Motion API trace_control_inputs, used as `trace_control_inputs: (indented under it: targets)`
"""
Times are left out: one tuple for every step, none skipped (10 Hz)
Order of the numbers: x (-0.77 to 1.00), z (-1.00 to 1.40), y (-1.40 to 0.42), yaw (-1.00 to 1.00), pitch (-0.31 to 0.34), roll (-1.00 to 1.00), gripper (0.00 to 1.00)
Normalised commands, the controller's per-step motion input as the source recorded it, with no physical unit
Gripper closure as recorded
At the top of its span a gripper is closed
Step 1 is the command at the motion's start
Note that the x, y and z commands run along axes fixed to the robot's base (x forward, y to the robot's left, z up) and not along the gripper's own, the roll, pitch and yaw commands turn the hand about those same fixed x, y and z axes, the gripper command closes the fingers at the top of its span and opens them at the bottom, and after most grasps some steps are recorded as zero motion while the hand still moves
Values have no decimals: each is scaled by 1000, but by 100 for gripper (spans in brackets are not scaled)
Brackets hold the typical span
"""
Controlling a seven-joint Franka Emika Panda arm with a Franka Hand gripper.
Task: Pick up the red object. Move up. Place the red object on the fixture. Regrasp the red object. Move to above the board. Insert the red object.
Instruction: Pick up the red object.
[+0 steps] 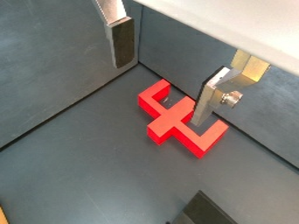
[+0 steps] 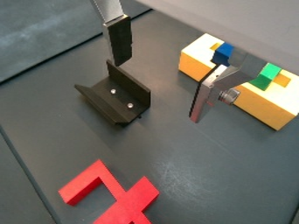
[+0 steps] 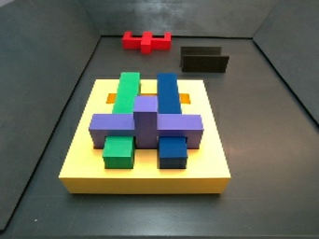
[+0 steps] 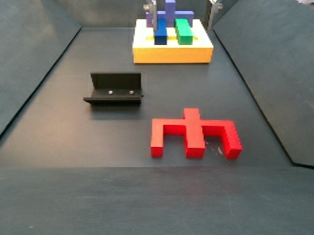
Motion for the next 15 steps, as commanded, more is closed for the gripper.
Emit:
trace_control_inputs:
  targets:
    - [0,-37,0,0,0,0,0]
    - [-49,-406,309,0,-103,-94,0]
    - [-343,-549,511,-203,-264,-123,0]
    - [-223,-466,483,-203,-281,-174,0]
    - [-100,-554,511,-160,-233,-151,0]
    - [-94,-540,494,-169,-243,-159,0]
    - [0,-660,274,-134,-214,-103,0]
    - [246,-817,49,-97,-147,-77,0]
    - [260,-837,0,-134,-159,-54,0]
    - [246,-851,0,-114,-164,-46,0]
    - [166,-854,0,-94,-180,-33,0]
    - [31,-800,0,-31,-224,-27,0]
    - [0,-769,0,-11,-239,-24,0]
    - [0,-743,0,0,-254,0,0]
    - [-223,-543,0,0,-283,0,0]
